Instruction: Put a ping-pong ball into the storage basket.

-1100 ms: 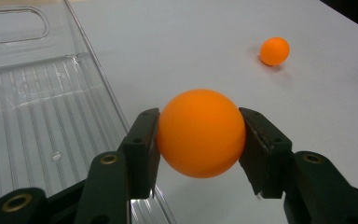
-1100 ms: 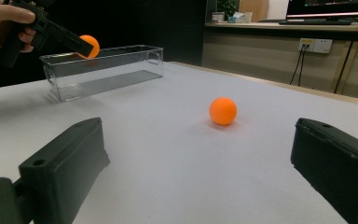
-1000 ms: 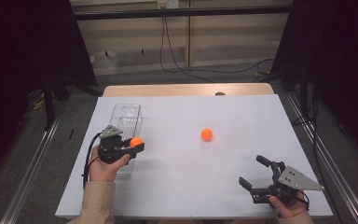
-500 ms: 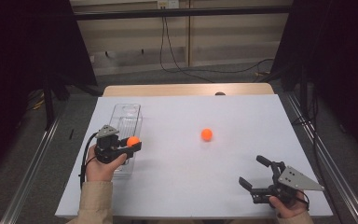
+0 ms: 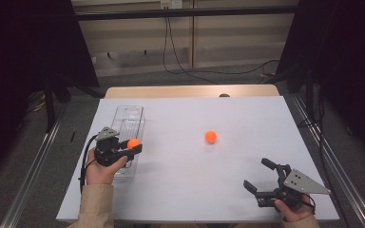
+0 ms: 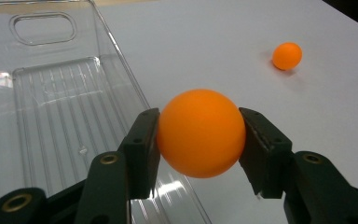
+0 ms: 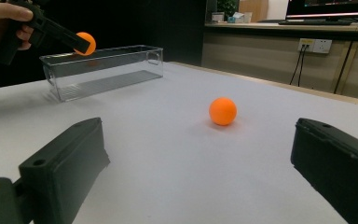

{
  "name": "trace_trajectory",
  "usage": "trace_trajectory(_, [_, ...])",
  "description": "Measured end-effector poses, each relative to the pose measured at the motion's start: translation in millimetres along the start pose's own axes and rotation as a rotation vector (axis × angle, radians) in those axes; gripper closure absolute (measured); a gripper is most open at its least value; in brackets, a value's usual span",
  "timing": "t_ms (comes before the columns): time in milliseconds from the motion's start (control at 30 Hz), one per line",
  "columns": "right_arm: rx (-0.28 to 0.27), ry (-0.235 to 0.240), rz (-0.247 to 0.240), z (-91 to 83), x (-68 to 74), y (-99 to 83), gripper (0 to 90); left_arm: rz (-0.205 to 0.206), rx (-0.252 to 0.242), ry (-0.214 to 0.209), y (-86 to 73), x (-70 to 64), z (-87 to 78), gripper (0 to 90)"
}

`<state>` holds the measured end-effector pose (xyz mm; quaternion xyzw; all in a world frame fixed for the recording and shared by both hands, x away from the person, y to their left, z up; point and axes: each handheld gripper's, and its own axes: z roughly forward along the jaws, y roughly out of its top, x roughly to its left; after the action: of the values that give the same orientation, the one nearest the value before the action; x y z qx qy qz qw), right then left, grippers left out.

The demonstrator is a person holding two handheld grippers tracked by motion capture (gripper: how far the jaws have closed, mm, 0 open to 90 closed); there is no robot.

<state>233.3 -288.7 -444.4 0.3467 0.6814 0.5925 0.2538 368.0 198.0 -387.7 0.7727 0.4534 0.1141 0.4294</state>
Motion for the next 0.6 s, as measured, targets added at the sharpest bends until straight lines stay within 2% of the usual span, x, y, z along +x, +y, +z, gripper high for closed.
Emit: trace_trajectory(600, [-0.001,0.000,0.000,0.0,0.2,0.1,2.4,0.002,-0.003,0.018,-0.2,3.1,-3.2,50.9])
